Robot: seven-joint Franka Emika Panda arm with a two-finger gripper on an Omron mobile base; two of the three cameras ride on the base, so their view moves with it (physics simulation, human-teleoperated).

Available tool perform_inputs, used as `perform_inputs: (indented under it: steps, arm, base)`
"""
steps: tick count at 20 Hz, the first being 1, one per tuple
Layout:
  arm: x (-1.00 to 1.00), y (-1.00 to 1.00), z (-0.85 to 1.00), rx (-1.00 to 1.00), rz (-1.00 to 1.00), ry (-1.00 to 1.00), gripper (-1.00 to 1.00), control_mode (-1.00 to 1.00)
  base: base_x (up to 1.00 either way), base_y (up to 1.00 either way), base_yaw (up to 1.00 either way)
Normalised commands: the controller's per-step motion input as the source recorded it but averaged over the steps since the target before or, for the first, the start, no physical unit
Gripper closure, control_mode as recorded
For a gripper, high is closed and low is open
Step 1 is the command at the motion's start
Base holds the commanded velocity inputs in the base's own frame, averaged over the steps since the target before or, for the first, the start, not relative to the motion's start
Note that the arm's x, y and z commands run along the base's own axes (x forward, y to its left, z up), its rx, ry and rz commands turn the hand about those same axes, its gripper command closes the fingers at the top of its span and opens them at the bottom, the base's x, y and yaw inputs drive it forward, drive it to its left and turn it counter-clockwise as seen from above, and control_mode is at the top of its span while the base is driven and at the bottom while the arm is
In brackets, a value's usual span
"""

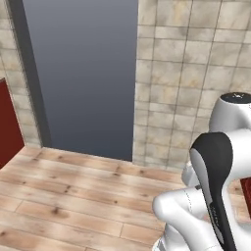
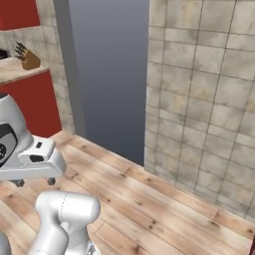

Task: Four empty soda cans are scattered around the kitchen. Gather all the cans and cluster them next to the stove for recycling.

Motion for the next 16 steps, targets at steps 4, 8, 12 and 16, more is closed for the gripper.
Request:
perform_inputs:
  steps: [4, 8, 12, 16]
  arm:
    - [0.00, 0.00, 0.00, 0.00, 0.00, 0.00, -1.00, 1.00]
    - [0.00, 0.00, 0.00, 0.00, 0.00, 0.00, -1.00, 1.00]
    - [0.00, 0.00, 0.00, 0.00, 0.00, 0.00, -1.00, 1.00]
    - [0.00, 0.00, 0.00, 0.00, 0.00, 0.00, -1.00, 1.00]
  base:
    - [0.81, 0.56, 0.00]
    - [0.67, 0.77, -0.04]
    - [0.66, 0.88, -0.05]
    - [0.65, 0.87, -0.05]
